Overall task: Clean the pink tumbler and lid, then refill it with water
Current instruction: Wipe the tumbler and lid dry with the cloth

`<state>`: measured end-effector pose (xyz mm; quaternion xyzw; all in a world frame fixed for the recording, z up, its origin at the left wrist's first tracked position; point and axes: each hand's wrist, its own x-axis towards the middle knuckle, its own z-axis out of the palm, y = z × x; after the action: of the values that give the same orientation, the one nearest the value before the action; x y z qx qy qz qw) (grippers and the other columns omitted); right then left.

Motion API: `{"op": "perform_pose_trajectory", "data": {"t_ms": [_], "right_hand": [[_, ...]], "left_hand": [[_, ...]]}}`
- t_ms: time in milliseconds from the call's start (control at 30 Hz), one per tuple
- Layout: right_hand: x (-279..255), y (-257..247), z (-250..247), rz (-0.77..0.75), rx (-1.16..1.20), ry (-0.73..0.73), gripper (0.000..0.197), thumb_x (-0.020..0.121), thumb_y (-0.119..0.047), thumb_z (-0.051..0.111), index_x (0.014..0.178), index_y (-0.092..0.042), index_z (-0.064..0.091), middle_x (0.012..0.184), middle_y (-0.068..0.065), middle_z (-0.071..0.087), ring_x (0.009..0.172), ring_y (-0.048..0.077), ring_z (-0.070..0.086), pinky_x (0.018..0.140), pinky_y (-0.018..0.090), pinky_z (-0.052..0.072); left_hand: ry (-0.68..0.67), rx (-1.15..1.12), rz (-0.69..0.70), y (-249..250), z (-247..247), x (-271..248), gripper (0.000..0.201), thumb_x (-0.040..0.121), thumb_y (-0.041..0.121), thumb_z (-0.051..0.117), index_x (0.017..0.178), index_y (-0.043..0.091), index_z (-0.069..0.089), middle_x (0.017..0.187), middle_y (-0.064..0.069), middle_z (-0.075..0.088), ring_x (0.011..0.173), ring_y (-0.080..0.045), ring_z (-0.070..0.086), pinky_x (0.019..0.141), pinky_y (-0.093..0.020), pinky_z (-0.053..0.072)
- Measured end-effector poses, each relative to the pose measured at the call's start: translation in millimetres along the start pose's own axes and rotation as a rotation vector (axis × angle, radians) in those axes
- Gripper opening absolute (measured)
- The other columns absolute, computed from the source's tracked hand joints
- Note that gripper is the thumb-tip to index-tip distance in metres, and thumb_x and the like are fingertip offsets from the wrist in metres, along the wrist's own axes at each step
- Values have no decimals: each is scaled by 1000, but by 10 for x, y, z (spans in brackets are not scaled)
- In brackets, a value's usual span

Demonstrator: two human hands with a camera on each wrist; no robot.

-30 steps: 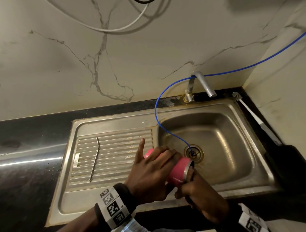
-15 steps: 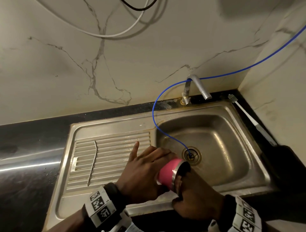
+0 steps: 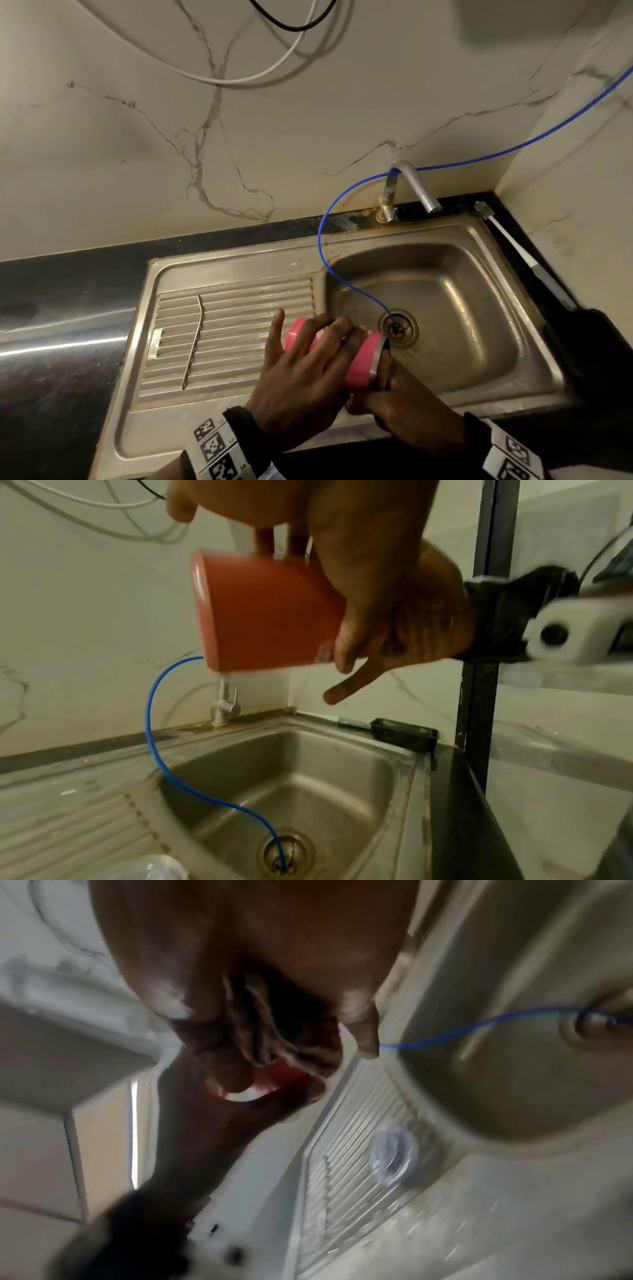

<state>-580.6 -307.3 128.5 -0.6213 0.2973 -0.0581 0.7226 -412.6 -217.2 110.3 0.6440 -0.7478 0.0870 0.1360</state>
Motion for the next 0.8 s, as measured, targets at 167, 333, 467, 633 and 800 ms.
{"op": "perform_pose_trajectory", "data": {"t_ms": [167, 333, 467, 633, 800], "right_hand": [[39, 373, -209, -424, -1151, 63, 57, 76, -31, 58, 133, -28, 54, 137, -4, 60, 131, 19, 52, 102, 55, 54], [47, 353, -67, -421, -1342, 91, 34, 73, -28, 65, 107, -25, 59, 95, 0, 73, 95, 21, 62, 98, 49, 46], [-14, 249, 9, 12, -1066, 6, 21, 92, -22, 59, 108, -15, 70, 110, 8, 70, 109, 27, 62, 100, 40, 47], [-36, -47, 138, 128, 178, 157, 33, 82, 14, 61, 83, -19, 59, 71, -5, 59, 59, 5, 56, 54, 31, 50], [65, 55, 136, 136, 283, 130, 22, 66, -4, 68, 85, -15, 62, 72, 6, 54, 61, 20, 49, 55, 34, 38]], "left_hand": [[-237, -95, -23, -70, -184, 110, 85, 68, 56, 80, 141, 31, 46, 150, 3, 43, 140, -23, 43, 108, -61, 50], [-302, -61, 39, -224, -73, 207, 91, 71, 67, 73, 150, 31, 46, 140, 12, 57, 130, -15, 59, 105, -78, 43], [-194, -57, 73, -211, 22, 120, 80, 75, 67, 71, 145, 31, 56, 134, 12, 64, 123, -15, 65, 112, -78, 33], [-21, -39, 43, -105, 92, 80, 75, 76, 48, 79, 145, 23, 64, 142, 4, 65, 132, -26, 63, 114, -75, 31], [-37, -46, 48, -193, 63, 155, 78, 76, 44, 80, 149, 25, 60, 148, 4, 62, 137, -26, 60, 118, -74, 27]]}}
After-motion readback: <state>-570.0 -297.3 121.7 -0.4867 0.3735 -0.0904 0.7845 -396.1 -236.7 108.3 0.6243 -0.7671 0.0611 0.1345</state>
